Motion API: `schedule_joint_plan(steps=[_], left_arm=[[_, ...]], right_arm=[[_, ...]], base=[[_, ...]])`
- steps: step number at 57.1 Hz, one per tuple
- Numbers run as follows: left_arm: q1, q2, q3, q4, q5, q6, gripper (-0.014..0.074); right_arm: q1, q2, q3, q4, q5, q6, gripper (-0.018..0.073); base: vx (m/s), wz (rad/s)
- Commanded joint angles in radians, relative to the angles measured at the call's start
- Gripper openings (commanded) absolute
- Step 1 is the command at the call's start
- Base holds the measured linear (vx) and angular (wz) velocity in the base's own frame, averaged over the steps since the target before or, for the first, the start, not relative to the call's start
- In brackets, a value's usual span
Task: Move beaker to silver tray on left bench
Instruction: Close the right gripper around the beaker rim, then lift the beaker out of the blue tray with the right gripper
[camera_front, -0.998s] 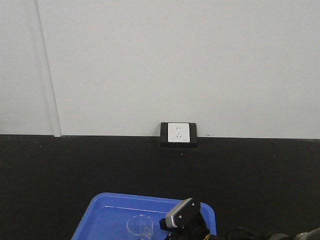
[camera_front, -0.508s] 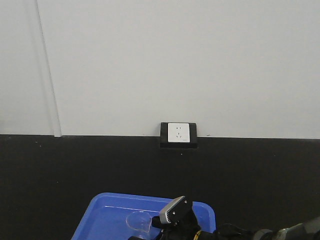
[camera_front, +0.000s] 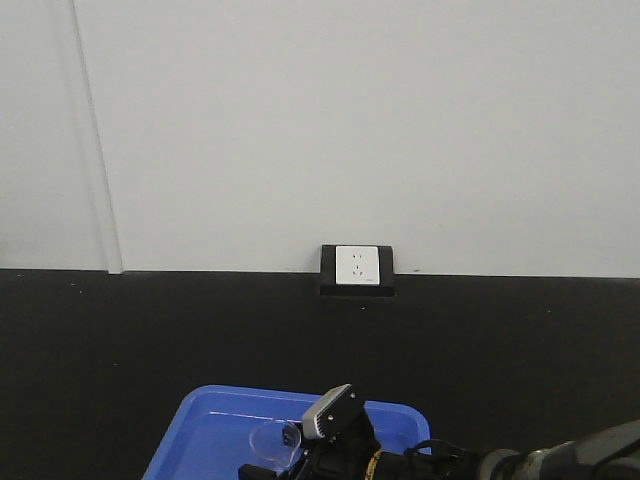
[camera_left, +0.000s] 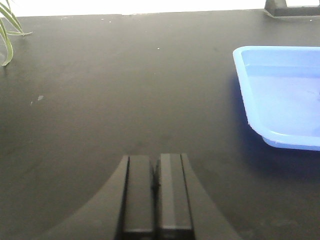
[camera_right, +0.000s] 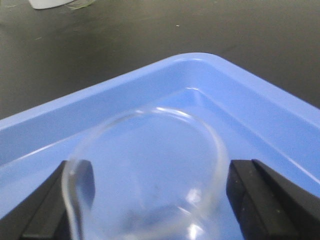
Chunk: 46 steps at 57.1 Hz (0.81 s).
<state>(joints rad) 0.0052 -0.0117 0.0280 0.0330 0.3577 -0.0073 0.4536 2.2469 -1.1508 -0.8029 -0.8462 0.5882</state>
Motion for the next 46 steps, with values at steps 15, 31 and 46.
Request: schedule_joint_plan(steps=[15,31,46], left_arm=[[-0.006,-0.016,0.028,-0.002,-0.078,-0.004,0.0001],[-0.006,-0.016,0.028,-0.002,-0.078,-0.004,0.0001],[-0.006,-0.016,0.028,-0.002,-0.078,-0.004,0.0001]], right_arm=[[0.044,0.005,-0.106,0.067,-0.076,-0.005,0.0566],[0.043,0.004,-0.106,0.128,-0.080,-0.004,0.0150],[0.041,-0.079,-0.106,0.091,0.004,0.099,-0.0008]], base=[[0.00,0.00],[0.00,0.00],[0.00,0.00]])
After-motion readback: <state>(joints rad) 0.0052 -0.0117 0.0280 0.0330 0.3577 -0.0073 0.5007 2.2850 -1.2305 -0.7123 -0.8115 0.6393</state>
